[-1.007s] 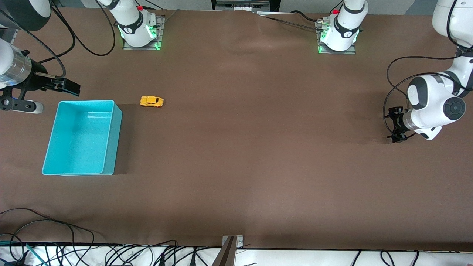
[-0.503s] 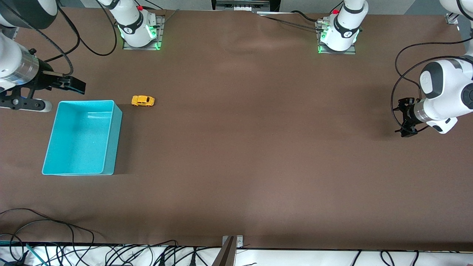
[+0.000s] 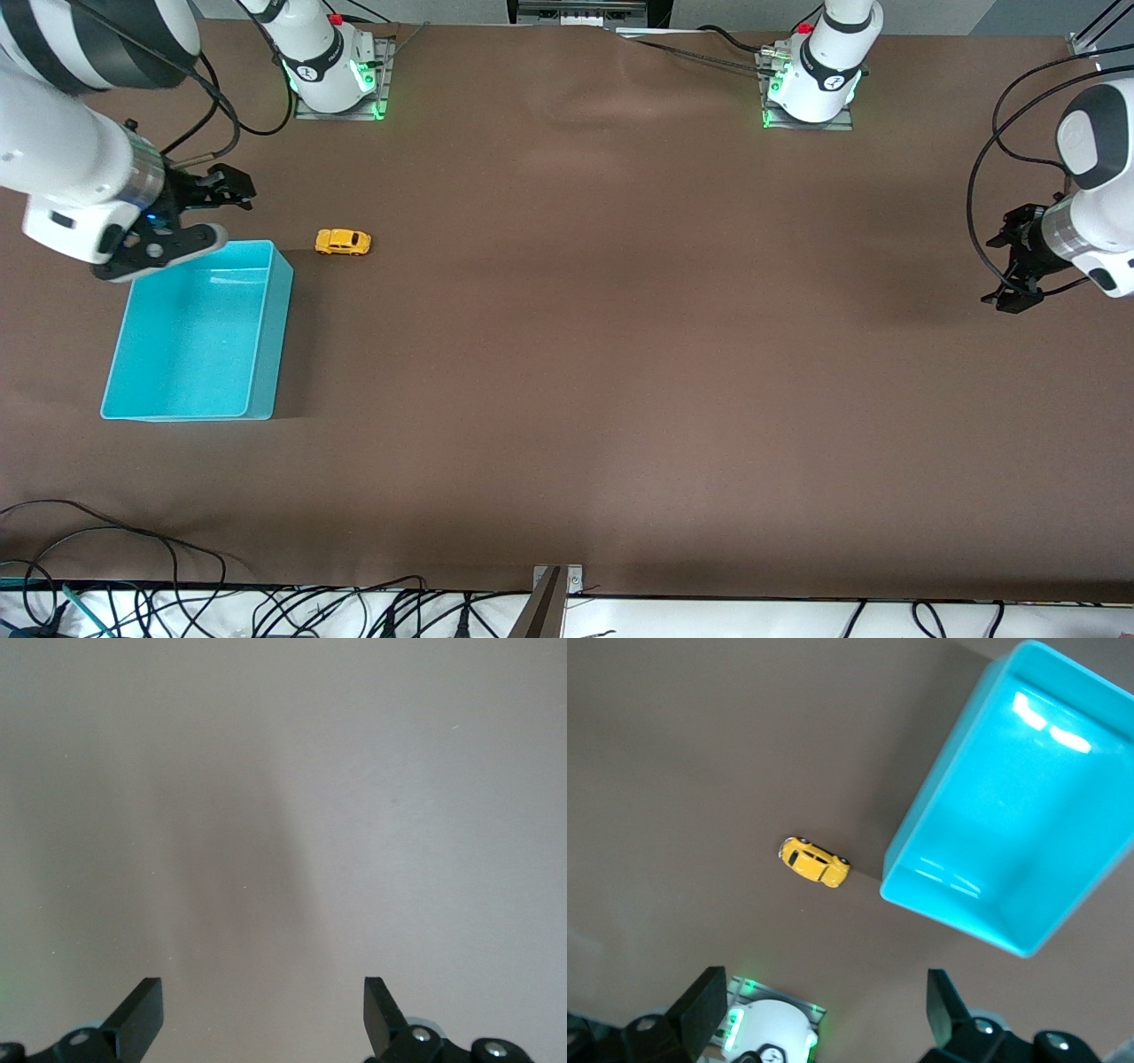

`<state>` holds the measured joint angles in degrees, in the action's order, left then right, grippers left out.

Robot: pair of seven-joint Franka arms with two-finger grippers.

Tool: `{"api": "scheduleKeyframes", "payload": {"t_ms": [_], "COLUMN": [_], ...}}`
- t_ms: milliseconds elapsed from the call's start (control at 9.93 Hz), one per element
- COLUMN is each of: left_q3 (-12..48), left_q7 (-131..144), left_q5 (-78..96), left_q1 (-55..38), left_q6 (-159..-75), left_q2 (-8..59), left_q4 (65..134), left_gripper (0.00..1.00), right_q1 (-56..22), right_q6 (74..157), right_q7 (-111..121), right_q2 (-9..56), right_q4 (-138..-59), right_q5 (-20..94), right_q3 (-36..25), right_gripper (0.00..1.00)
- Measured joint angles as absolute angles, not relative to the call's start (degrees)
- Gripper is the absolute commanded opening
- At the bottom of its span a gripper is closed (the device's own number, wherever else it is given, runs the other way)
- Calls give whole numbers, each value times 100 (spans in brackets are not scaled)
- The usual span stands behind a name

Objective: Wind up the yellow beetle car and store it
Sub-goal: 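Raise the left gripper while the right gripper reaches toward the car, then lower the right gripper and grasp the yellow car beside the bin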

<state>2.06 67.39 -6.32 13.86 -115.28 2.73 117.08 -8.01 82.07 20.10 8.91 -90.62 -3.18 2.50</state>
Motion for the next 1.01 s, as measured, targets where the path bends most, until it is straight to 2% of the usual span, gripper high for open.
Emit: {"api": "scheduleKeyframes", "payload": {"t_ms": [302, 503, 705, 1007], "left_q3": [322, 542, 723, 870], "left_q7": [5284, 4357, 3504, 2263], "left_q5": [-714, -715, -715, -616], "left_q1": [1355, 1340, 1325, 1320], "left_q6": [-10135, -9308, -8740, -8192], "left_q2": [-267, -381, -386, -381], "left_q4": [11211, 10556, 9921, 9381], "left_gripper": [100, 100, 100, 100], "right_q1": [-809, -813, -819, -825], "right_q6": [9283, 9837, 10490, 11658], "right_q7": [4236, 5133, 5704, 6553], "right_q2": [1042, 1018, 863, 384], "right_q4": [-9990, -10560, -11337, -12722], "right_q5": [-188, -183, -182, -182], "right_q3": [258, 318, 380, 457], "right_gripper": [100, 100, 100, 100]}}
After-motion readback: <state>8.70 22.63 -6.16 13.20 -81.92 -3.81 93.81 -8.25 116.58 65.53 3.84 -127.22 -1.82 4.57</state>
